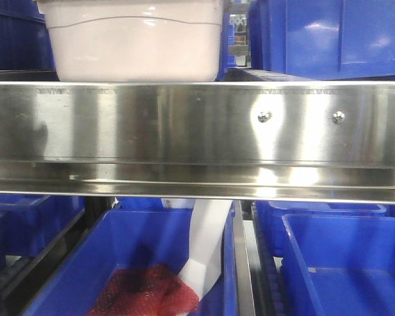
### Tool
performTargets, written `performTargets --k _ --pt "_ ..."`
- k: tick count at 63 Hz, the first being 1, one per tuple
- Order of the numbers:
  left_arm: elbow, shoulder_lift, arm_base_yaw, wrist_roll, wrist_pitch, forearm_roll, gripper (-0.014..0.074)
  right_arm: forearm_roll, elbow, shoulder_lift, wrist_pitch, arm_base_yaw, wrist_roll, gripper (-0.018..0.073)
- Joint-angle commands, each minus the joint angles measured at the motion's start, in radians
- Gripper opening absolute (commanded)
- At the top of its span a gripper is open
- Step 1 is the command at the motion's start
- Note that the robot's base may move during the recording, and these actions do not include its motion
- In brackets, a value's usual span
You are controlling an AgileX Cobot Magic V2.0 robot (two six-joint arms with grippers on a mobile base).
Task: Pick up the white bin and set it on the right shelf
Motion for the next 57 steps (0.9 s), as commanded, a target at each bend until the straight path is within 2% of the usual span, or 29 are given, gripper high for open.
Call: performTargets --k 1,9,21,33,39,51,57 --pt "0.016 -0.013 0.001 -0.007 -0.098 0.0 -0.0118 -0.12 0.005 0.013 -0.094 0.009 0.122 0.0075" --pt "0.016 -0.013 0.001 -0.007 -0.096 0.0 -0.0118 -0.249 0.07 -0.009 -0.164 0.081 0.253 0.0075" --pt "0.016 -0.013 0.001 -0.007 -0.096 0.0 -0.0118 -0.268 0.194 -0.055 -0.289 0.185 0.256 0.0075" --pt "0.016 -0.013 0.001 -0.007 -0.096 0.0 -0.0118 -0.3 0.324 -0.11 -0.386 0.191 0.256 0.0075" --pt "0.016 -0.013 0.001 -0.007 -0.096 0.0 -0.0118 -0.316 0.39 -0.136 -0.481 0.191 0.257 0.0075" --pt "0.016 -0.011 0.001 -0.007 -0.096 0.0 -0.0118 -0.316 0.487 -0.134 -0.585 0.192 0.32 0.0075" --pt "0.016 -0.011 0.001 -0.007 -0.096 0.0 -0.0118 -0.318 0.492 -0.134 -0.558 0.192 0.342 0.0075"
